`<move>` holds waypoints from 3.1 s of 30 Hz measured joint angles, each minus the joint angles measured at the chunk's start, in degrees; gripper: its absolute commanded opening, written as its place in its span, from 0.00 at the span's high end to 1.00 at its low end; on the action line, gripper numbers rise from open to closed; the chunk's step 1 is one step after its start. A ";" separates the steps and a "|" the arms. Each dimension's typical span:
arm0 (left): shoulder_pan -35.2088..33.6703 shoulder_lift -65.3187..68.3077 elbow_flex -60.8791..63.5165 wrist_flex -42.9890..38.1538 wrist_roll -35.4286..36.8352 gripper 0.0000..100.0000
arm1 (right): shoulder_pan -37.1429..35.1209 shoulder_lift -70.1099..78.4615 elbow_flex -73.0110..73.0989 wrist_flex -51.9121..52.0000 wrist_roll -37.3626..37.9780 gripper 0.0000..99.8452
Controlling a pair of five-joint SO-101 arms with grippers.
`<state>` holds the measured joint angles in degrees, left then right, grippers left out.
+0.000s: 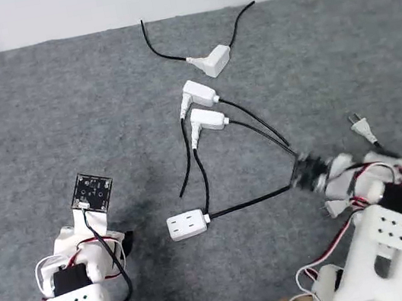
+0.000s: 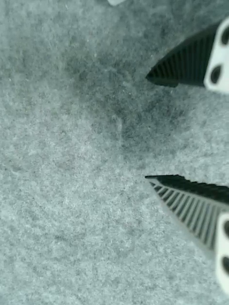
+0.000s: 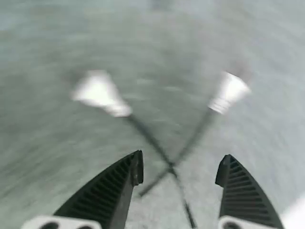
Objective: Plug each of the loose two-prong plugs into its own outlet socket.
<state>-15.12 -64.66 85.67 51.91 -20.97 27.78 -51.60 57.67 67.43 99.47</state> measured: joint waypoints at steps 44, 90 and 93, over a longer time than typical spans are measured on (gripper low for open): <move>0.00 0.00 0.00 -0.09 0.00 0.72 | -2.46 13.98 11.34 -13.89 26.20 0.79; 0.00 0.00 0.00 -0.70 0.00 0.72 | -8.00 45.27 -10.99 -9.85 21.80 0.80; 0.00 0.00 0.00 -0.70 0.00 0.72 | -8.00 45.36 -11.34 -8.97 21.80 0.80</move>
<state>-15.12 -64.66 85.67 51.21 -20.97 19.78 -6.24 46.33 58.46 121.27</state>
